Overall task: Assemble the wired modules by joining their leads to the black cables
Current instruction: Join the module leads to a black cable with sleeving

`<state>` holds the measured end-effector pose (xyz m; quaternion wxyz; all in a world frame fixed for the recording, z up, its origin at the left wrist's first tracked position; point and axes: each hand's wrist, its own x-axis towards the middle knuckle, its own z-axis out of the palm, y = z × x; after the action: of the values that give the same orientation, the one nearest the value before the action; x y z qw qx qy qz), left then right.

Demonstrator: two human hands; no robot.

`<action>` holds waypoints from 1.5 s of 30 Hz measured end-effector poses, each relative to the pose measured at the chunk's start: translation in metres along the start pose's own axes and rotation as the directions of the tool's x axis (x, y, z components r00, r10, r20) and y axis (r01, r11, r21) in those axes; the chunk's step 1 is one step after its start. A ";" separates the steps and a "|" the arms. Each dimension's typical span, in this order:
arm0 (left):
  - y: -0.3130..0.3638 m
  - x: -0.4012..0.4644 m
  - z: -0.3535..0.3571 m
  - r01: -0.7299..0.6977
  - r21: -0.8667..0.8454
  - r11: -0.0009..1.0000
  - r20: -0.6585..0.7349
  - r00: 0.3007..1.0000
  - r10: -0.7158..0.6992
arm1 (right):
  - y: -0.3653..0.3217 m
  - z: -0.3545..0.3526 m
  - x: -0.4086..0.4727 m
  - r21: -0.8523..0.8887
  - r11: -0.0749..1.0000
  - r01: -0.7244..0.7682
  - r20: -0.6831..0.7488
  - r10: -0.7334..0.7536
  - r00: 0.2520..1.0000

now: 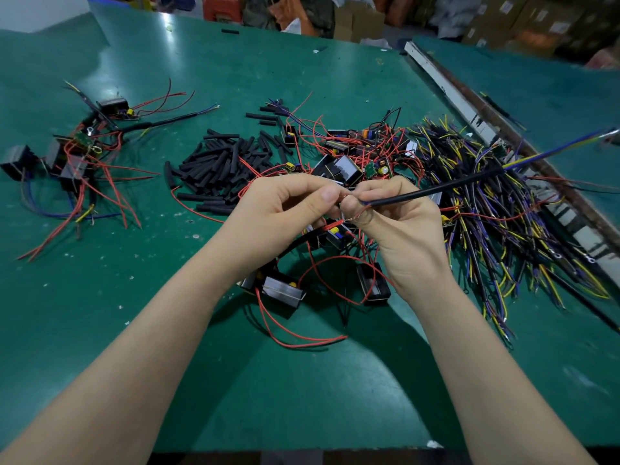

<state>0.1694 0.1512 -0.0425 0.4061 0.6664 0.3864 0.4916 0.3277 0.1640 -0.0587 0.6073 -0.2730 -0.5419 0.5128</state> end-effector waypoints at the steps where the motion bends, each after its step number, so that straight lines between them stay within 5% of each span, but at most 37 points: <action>1: 0.000 0.000 0.000 0.003 -0.007 1.000 0.003 1.000 -0.003 | 0.000 0.000 0.000 0.000 1.000 -0.002 -0.001 0.002 1.000; 12: -0.009 0.000 0.004 -0.124 0.374 0.919 -0.074 0.984 0.163 | 0.000 0.001 -0.001 -0.106 0.994 -0.019 -0.045 0.015 0.999; 16: -0.006 0.000 0.001 -0.092 0.237 0.967 -0.106 0.987 0.120 | 0.000 0.000 -0.001 -0.095 0.995 0.002 -0.039 -0.005 0.999; 26: -0.004 0.000 -0.004 0.064 -0.137 0.989 0.082 0.995 -0.053 | 0.001 0.001 -0.003 -0.085 0.993 0.084 -0.013 -0.085 0.996; 45: -0.007 -0.001 -0.002 0.092 -0.245 0.965 0.098 0.993 -0.069 | -0.001 0.006 -0.004 0.033 0.999 0.028 0.002 -0.028 1.000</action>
<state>0.1668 0.1536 -0.0491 0.5230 0.6149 0.3300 0.4893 0.3225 0.1583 -0.0580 0.6183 -0.2546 -0.5379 0.5134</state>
